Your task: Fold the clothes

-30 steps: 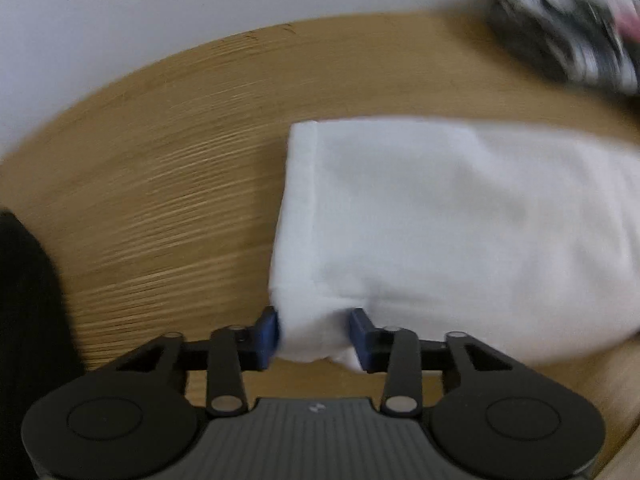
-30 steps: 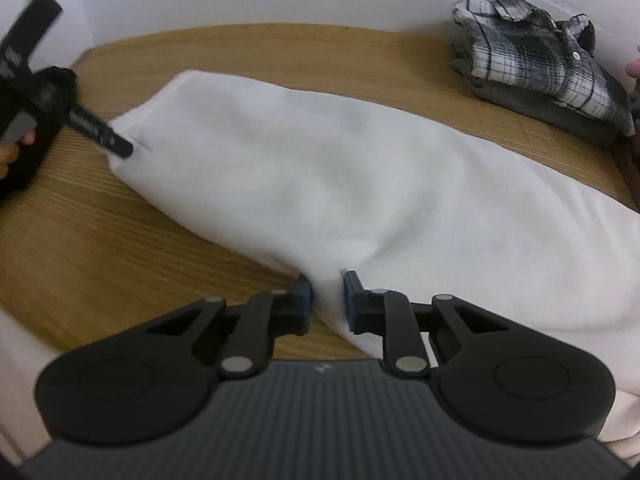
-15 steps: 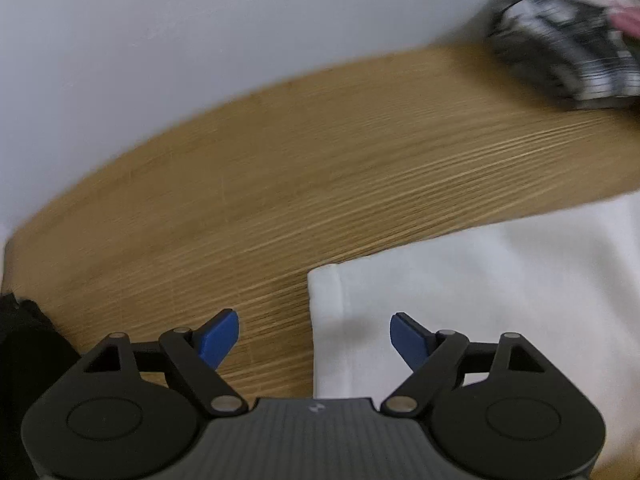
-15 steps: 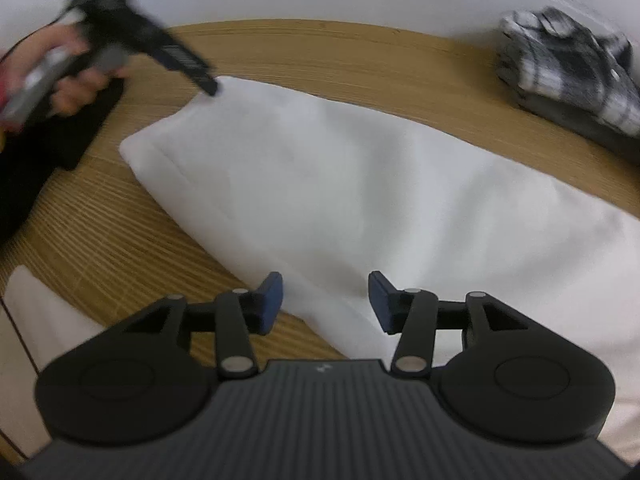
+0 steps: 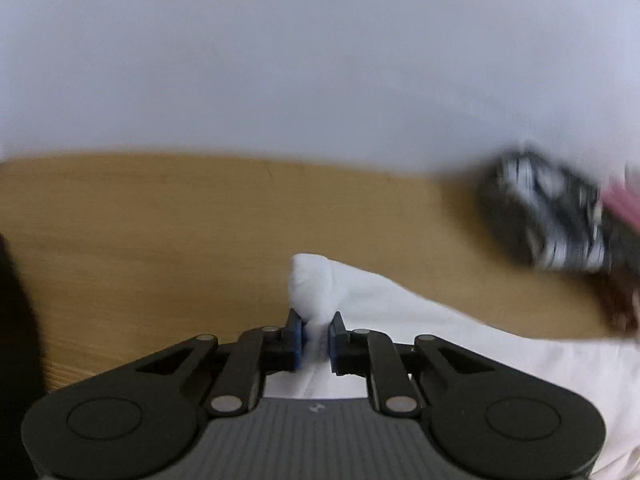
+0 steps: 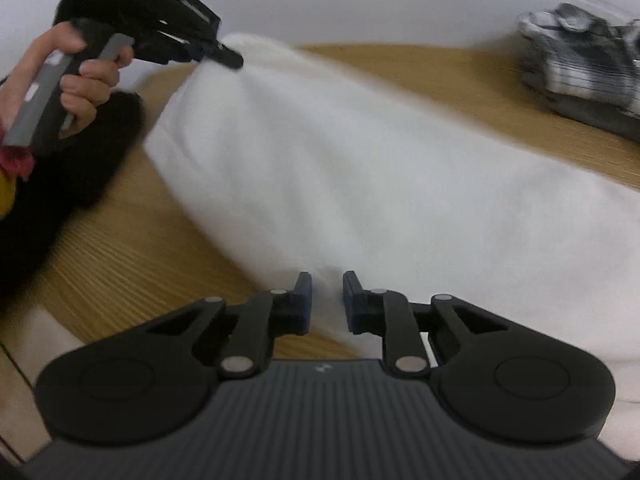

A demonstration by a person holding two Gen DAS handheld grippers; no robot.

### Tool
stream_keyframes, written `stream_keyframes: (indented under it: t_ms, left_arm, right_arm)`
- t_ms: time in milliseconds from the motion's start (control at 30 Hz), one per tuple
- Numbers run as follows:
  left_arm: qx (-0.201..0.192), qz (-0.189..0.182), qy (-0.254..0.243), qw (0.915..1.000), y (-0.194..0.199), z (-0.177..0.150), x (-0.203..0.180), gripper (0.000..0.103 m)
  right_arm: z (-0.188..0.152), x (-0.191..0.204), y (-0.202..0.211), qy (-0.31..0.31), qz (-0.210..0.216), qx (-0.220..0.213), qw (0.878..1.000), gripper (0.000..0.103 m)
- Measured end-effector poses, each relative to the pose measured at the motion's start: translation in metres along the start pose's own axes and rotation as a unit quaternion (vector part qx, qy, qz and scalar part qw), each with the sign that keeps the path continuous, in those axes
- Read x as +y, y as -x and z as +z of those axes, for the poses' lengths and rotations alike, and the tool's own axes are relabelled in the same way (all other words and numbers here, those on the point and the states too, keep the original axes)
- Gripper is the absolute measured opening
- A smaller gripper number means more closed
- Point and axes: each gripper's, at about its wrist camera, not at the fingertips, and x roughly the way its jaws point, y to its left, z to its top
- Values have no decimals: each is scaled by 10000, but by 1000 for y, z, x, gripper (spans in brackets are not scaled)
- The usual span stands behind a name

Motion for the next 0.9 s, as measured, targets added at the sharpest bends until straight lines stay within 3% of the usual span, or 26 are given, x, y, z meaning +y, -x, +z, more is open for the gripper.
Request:
stream_keyframes:
  t_ms: [100,133,233,267,300,333,400,467,533,633,767,900]
  left_arm:
    - [238,390,-427,9980,-26,10,4,27]
    - [351,696,-713,9944,-43,7,-1,32]
    - [541,1446,-1296,9795,-66,-10,-8,35]
    - [507,1522,-1343,9779,-65,-15,-9,39]
    - [453,1488,-1283,9795,-62,-19,-9,49]
    - [402,1440,-1215,9813,-58,-21,-9,56]
    - [323,1254,-1068,9858,-46,-22,-9,58]
    - [302,1045,-1181,9870,-27,-34,-19,60]
    - [313,819,-1375,9866,-9,-52,-36,69]
    - [449,370,-1681,9841,14,-83,-66,74]
    - [833,-244,-2093,9740,35,-134,-112,74]
    - [1299,-928,-2505,9549,40,-182,-165,75]
  right_arm:
    - [13,12,-20,85,45,-145,9998,23]
    - [17,16,-26,119,-17,-175,9998,23]
    - [22,15,-21,-82,-57,-222,9997,23]
    - [22,9,-14,-170,-61,-253,9995,28]
    - [18,0,-3,-249,-127,-276,9992,35]
    - [13,-12,8,-331,-268,-288,9987,37]
    - [-1,-41,34,-533,-709,-286,9956,39]
    - [-16,-66,59,-796,-1196,-266,9893,39]
    - [-35,-88,85,-1146,-1617,-252,9798,39]
    - [-64,-115,113,-1684,-2064,-188,9637,40]
    - [-97,-129,141,-2370,-2362,-338,9418,39]
    - [-119,-141,174,-2917,-2409,-702,9230,39]
